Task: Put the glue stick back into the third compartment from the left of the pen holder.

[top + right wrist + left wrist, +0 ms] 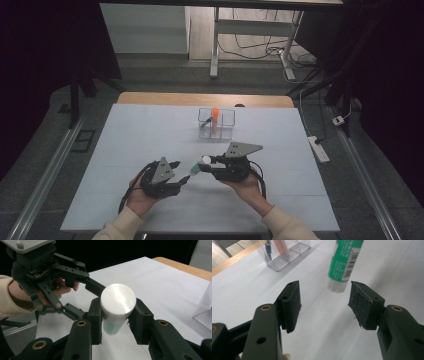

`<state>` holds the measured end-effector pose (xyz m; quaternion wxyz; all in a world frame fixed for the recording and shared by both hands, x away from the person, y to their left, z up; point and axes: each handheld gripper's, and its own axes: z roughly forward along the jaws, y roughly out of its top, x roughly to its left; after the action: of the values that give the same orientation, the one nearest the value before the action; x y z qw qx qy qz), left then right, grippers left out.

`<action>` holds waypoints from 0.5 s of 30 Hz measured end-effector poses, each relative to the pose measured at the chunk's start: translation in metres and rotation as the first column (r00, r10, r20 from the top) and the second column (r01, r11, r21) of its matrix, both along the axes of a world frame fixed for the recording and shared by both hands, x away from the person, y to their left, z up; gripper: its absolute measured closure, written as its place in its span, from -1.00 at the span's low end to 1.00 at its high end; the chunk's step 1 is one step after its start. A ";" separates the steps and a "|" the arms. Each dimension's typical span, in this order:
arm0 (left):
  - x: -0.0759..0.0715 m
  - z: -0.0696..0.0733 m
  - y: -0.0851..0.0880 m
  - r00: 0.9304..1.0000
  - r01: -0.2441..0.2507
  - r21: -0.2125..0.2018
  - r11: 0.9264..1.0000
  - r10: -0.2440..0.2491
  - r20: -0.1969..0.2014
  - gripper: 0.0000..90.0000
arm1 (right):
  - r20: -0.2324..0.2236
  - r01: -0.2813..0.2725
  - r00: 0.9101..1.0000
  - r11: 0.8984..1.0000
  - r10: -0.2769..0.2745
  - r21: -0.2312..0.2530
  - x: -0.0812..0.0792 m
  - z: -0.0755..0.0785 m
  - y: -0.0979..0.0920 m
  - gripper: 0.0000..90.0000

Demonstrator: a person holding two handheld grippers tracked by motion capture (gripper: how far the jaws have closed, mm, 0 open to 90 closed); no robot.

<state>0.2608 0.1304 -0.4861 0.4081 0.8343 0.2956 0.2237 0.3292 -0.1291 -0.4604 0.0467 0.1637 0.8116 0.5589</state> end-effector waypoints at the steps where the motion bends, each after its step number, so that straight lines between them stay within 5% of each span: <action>1: 0.000 0.000 0.002 1.000 -0.002 -0.004 1.000 0.002 -0.004 -0.06 | 0.007 0.003 1.000 1.000 -0.003 -0.002 0.000 0.001 0.000 0.42; 15: -0.008 -0.003 0.029 0.997 -0.051 -0.019 0.999 0.050 -0.052 -0.09 | 0.047 0.043 0.998 0.999 -0.044 0.004 0.002 0.011 -0.010 0.42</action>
<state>0.2529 0.1598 -0.4887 0.4031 0.8278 0.3294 0.2092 0.3313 -0.1387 -0.4496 0.0775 0.1683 0.8058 0.5624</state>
